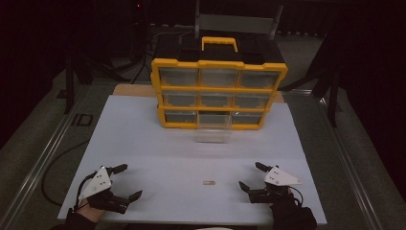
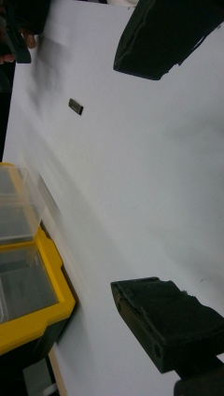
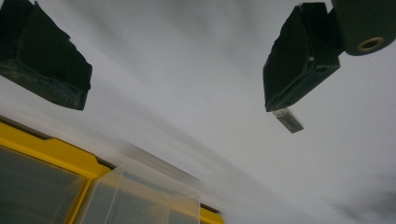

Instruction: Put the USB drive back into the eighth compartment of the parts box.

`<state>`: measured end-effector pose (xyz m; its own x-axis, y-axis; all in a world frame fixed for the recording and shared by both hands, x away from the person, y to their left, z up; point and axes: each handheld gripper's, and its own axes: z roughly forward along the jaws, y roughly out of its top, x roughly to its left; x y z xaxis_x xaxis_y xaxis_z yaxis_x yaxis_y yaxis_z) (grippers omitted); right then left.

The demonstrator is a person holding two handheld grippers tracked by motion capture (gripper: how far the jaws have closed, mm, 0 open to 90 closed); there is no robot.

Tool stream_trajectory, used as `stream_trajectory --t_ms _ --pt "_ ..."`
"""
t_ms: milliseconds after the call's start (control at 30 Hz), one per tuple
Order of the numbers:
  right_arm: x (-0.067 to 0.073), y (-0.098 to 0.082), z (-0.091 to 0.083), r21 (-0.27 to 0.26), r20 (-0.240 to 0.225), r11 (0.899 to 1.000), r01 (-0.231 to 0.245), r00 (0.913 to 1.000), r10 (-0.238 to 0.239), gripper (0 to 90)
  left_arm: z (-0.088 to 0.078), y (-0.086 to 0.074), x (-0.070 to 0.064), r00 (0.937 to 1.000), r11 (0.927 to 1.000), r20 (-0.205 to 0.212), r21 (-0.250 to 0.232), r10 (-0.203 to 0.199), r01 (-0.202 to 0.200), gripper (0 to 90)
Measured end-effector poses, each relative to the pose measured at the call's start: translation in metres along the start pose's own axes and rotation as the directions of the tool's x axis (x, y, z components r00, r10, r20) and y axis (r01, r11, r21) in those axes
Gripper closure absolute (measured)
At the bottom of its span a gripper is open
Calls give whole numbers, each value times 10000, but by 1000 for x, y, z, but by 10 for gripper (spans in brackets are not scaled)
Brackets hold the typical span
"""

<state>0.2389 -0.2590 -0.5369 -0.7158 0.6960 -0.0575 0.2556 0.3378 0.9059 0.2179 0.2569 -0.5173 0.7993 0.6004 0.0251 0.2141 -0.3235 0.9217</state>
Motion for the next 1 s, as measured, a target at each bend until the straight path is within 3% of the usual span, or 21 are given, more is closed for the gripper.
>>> stream_trajectory --t_ms 300,700,1000 --pt "1 1 -1 -84 160 10000 32 9999 -31 84 -4 6 0 9997 9998 -202 -133 138 -141 2" --pt "3 3 0 -127 88 9998 154 9998 -153 84 -3 21 -4 9995 9996 198 127 238 -241 2" --pt "3 3 0 -183 72 9997 152 9999 -151 84 0 42 -5 9967 9971 408 266 707 -718 2"
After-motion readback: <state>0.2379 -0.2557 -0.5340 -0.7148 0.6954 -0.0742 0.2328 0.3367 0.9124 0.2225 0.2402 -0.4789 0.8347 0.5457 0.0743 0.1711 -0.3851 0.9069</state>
